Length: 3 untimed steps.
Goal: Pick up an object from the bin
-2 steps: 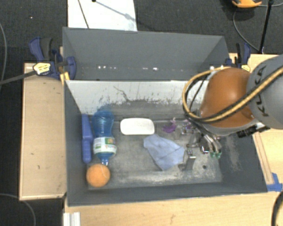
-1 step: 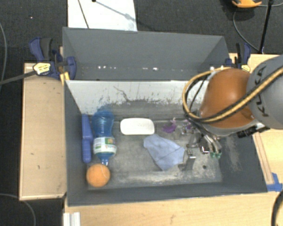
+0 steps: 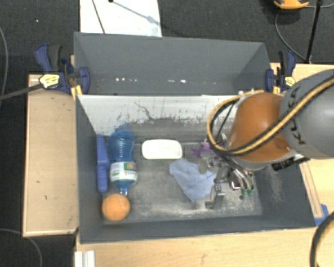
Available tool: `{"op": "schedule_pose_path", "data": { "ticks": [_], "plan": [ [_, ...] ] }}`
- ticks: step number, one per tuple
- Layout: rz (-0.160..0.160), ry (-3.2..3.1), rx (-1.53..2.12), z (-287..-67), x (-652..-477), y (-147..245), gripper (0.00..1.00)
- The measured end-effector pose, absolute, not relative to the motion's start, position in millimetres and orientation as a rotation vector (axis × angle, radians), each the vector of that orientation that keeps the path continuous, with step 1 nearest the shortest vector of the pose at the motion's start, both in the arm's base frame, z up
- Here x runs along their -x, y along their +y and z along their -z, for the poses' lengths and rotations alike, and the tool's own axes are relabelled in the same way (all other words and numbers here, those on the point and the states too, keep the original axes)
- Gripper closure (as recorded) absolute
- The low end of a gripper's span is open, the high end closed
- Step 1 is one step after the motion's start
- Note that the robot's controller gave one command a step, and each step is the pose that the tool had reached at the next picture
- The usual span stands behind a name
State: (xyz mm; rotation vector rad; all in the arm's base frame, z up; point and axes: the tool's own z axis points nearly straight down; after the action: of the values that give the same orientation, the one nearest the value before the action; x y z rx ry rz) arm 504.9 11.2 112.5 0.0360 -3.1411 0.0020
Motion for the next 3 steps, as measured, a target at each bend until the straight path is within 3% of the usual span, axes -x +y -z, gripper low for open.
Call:
{"op": "schedule_pose_path", "data": {
  "ticks": [1, 2, 3],
  "plan": [
    [0.002, -3.143, -0.135, -94, -504.3, 24, 0.00],
    [-0.001, -3.140, 0.077, -70, -499.9, 34, 1.00],
    [-0.001, -3.140, 0.077, -70, -499.9, 34, 1.00]
  ]
}}
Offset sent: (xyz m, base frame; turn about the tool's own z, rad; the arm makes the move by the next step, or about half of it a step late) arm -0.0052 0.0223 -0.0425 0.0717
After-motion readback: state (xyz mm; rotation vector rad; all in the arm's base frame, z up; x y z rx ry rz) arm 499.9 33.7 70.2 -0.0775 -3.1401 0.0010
